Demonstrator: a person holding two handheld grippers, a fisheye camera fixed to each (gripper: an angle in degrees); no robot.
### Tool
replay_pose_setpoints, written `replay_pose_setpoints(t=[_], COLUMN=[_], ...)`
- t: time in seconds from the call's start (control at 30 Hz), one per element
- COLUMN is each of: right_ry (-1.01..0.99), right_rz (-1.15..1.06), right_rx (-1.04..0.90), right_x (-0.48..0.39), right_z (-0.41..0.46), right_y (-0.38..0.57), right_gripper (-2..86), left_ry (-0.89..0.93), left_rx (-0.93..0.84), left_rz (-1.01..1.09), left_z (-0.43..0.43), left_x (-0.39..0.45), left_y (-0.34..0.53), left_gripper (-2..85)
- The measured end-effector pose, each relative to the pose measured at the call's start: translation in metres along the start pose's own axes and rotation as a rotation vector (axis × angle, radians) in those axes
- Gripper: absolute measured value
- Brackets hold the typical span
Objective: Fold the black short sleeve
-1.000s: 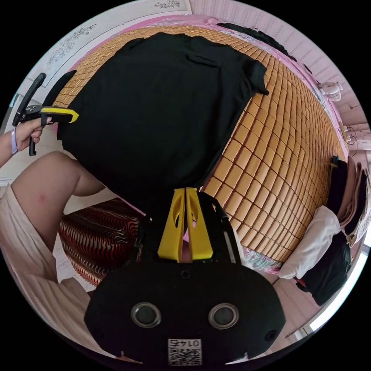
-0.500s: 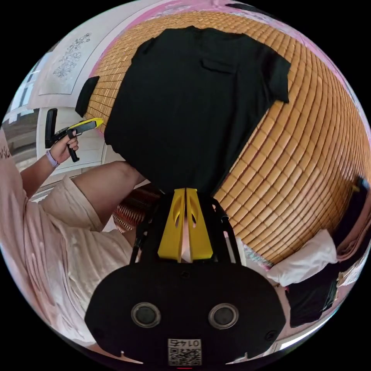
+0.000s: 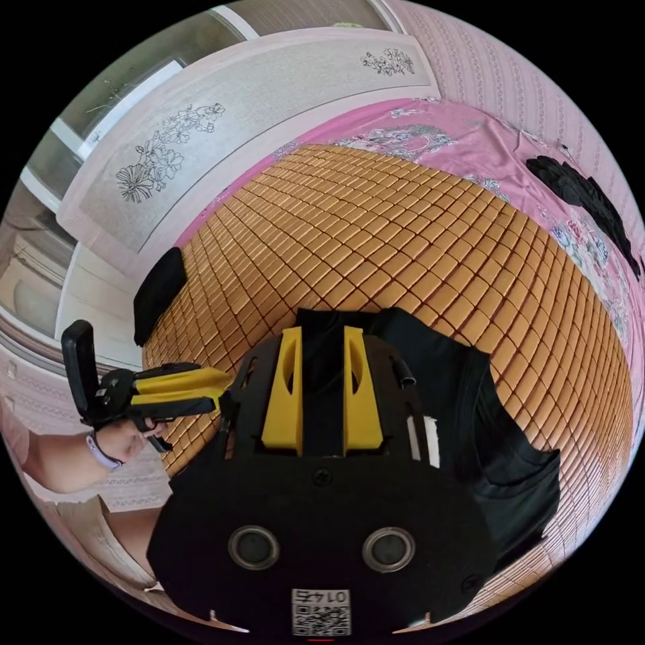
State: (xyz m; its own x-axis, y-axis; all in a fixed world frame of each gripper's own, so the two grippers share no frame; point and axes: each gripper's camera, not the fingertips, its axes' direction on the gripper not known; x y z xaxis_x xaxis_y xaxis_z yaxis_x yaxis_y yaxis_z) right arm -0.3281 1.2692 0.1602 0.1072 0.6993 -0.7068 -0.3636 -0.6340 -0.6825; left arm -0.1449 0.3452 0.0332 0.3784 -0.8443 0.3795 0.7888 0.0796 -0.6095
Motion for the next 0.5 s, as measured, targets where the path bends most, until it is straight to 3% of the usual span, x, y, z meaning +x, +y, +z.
replay_pose_setpoints(t=[0.13, 0.5], right_ry=[0.018, -0.129], right_rz=[0.004, -0.219], right_rx=[-0.064, -0.032], right_x=[0.004, -0.032], right_z=[0.019, 0.007], right_y=[-0.014, -0.037], right_gripper=[1.3, 1.9], left_ry=[0.03, 0.031], left_rx=[-0.05, -0.004], left_rz=[-0.004, -0.019], left_z=[0.03, 0.043], left_x=[-0.005, -0.002], left_y=[-0.01, 0.01], left_gripper=[4.1, -0.9])
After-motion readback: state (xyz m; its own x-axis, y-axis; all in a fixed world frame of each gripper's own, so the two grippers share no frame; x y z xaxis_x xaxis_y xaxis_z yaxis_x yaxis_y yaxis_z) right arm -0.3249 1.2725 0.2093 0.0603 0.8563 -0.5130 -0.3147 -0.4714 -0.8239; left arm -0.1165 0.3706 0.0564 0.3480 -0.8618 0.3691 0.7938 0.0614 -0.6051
